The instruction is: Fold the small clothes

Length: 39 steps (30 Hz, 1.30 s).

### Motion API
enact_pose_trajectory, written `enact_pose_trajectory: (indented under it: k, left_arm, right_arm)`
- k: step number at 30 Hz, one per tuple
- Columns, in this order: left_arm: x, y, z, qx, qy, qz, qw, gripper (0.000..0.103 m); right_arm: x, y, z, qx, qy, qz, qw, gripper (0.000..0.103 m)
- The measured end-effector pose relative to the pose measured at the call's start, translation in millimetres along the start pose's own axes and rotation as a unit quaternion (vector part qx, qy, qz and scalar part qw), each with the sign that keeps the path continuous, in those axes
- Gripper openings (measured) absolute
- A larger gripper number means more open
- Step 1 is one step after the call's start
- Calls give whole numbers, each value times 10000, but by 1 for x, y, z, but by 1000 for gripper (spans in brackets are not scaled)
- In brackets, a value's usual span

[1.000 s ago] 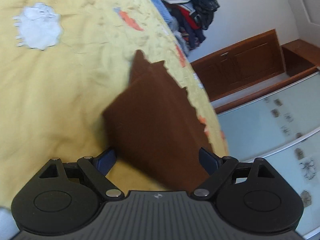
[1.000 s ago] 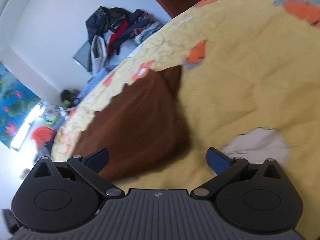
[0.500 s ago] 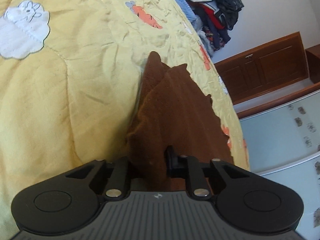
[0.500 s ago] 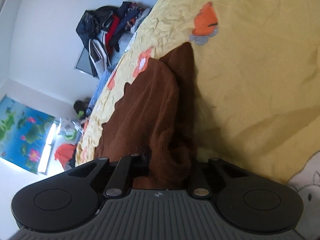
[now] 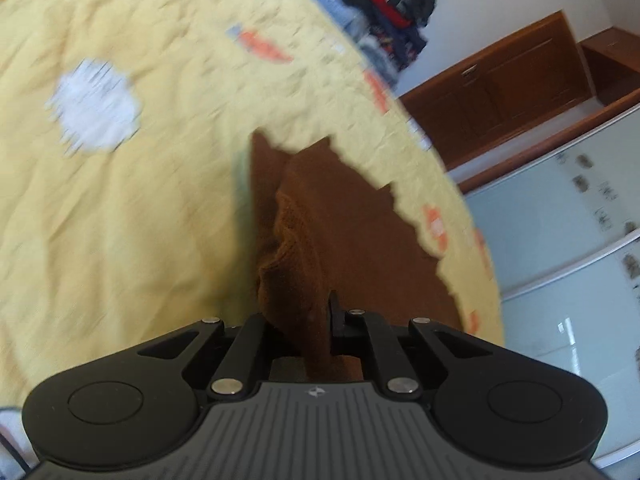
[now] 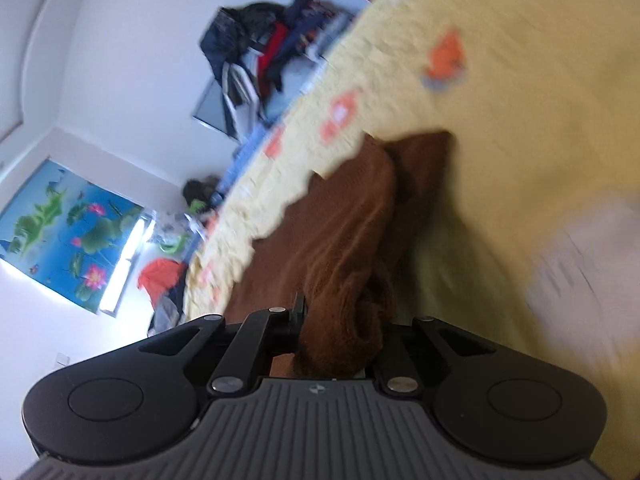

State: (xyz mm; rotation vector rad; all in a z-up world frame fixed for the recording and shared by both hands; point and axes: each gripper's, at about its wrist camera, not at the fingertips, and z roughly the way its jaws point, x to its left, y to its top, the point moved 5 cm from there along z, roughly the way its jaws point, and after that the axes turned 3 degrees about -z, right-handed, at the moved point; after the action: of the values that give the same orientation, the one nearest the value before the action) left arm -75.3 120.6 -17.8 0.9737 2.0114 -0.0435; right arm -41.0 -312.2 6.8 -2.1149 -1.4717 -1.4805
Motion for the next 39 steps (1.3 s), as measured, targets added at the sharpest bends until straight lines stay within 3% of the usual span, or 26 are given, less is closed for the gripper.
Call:
enact_pose_trajectory:
  k: [1, 3, 4, 6, 7, 8, 10, 12, 13, 15, 18, 19, 22, 23, 24, 25, 26, 27, 29, 32, 35, 37, 39]
  left_arm:
    - [12, -5, 5, 78, 153, -46, 9998, 9]
    - [23, -6, 2, 62, -26, -300, 9995, 12]
    - [21, -2, -4, 39, -15, -272, 9996, 14]
    - [10, 9, -17, -117, -18, 77, 9999, 15]
    - [2, 16, -23, -253, 7, 340, 9991, 16]
    - [-8, 23, -28, -436, 77, 641, 9970, 19]
    - [-31, 38, -35, -920, 313, 1256, 9873, 49]
    - [-58, 51, -35, -1103, 212, 1762, 9779, 68]
    - [-70, 57, -31, -982, 81, 1985, 9751, 68]
    - [-90, 68, -24, -982, 133, 2296, 9682, 68]
    - [-112, 82, 13, -935, 446, 2964, 9494, 68]
    - [-113, 89, 32, -821, 537, 2983, 9494, 68]
    - [-100, 103, 98, -188, 809, 2595, 9622, 67]
    - [-97, 104, 114, -63, 900, 2539, 9630, 64]
    - [-95, 102, 128, 21, 1019, 2571, 9610, 50]
    - [-93, 99, 136, -24, 1218, 2662, 9562, 33]
    - [-94, 95, 139, -168, 1323, 2830, 9498, 22]
    - [-97, 93, 140, -187, 1267, 2959, 9466, 7]
    - [-104, 92, 127, -421, 1141, 2997, 9463, 7]
    - [-112, 99, 107, -883, 1063, 3196, 9374, 6]
    - [-102, 110, 126, -785, 1350, 3106, 9376, 6]
    - [-90, 106, 149, -552, 1580, 3140, 9346, 7]
    - [-94, 98, 148, -651, 1644, 3339, 9259, 8]
  right_arm:
    - [-8, -8, 0, 77, -109, 68, 9999, 18]
    - [-25, -20, 1, 140, -338, 254, 9990, 20]
    - [-30, -19, -3, 98, -233, 396, 9989, 27]
    - [-26, -6, -16, -117, -356, 347, 9987, 53]
    - [-21, 6, -27, -412, -484, 133, 9979, 75]
    - [-16, 18, -37, -702, -617, -102, 9956, 84]
    - [-4, 44, -44, -986, -742, -586, 9906, 83]
    - [7, 67, -32, -879, -846, -903, 9884, 83]
    - [13, 76, -21, -766, -861, -1115, 9871, 83]
    - [24, 88, 7, -475, -1062, -1577, 9806, 82]
    - [38, 98, 49, -198, -1268, -2226, 9664, 81]
    - [41, 103, 62, -140, -1328, -2385, 9619, 81]
    - [34, 116, 101, 123, -1559, -2440, 9571, 79]
    - [33, 118, 113, 248, -1546, -2401, 9580, 70]
    - [31, 115, 122, 386, -1517, -2355, 9592, 61]
    - [31, 112, 131, 535, -1432, -2354, 9598, 32]
    - [33, 107, 136, 662, -1321, -2431, 9587, 17]
    - [35, 104, 138, 701, -1263, -2562, 9558, 17]
    - [41, 104, 132, 575, -1241, -2719, 9526, 12]
    - [52, 116, 102, 91, -819, -2577, 9627, 10]
    - [40, 135, 91, -207, -923, -2360, 9671, 10]
    - [23, 138, 104, -109, -1157, -2228, 9679, 10]
    - [12, 131, 119, 66, -1399, -2207, 9652, 10]
